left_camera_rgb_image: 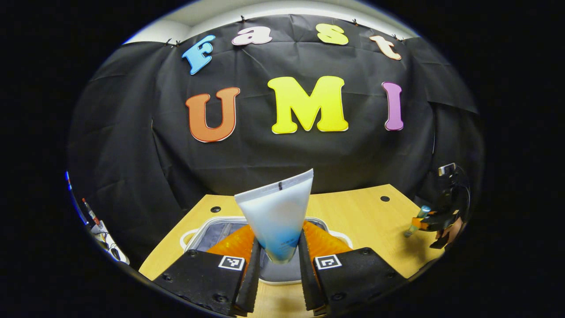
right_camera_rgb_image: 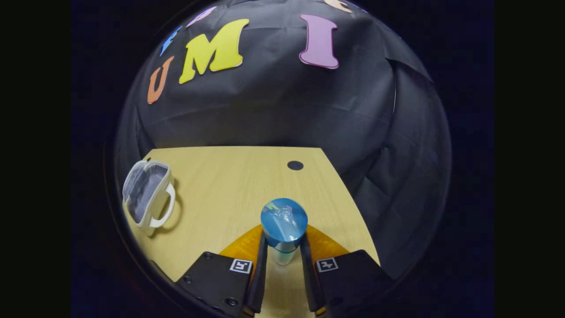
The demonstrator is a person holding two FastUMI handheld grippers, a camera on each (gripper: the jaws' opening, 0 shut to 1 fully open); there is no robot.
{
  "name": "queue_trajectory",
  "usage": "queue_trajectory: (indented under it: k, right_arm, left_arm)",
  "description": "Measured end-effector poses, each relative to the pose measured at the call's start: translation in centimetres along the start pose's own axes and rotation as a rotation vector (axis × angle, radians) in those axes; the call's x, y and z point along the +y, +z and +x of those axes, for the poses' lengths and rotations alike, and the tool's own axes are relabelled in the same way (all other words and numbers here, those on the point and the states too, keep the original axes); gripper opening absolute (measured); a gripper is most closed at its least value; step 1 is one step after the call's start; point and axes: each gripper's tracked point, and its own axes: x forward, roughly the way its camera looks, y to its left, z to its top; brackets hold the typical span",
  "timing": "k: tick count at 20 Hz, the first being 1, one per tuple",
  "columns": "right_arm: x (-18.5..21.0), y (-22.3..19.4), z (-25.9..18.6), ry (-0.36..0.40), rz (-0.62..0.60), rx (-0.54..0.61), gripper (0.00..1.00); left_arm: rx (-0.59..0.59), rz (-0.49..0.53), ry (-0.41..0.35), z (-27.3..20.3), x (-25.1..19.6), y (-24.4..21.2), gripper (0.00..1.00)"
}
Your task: First open the suitcase, pack the skin care products into it, and then close the suitcase.
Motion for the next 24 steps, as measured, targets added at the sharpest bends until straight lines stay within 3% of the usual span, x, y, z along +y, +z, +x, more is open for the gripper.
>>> queue_trajectory:
  k: [6,10,15,24]
  right_arm:
    - [4.6,4.2,-5.2,0.06,0.003,-0.051,0.36]
    - [9.9,5.9,-8.3,0.125,-0.006,-0.052,0.36]
    - [16.8,7.1,-11.0,0.235,-0.036,-0.044,0.36]
    - [20.5,6.6,-11.5,0.262,-0.072,0.008,0.35]
  left_arm:
    - [0.12,-0.004,-0.016,6.6,2.5,-6.4,0.43]
    - [0.307,-0.064,-0.089,9.9,0.5,-13.3,0.44]
    - [0.527,-0.154,-0.094,10.5,-1.0,-20.2,0.44]
    - [0.596,-0.051,-0.114,13.9,-1.3,-22.2,0.44]
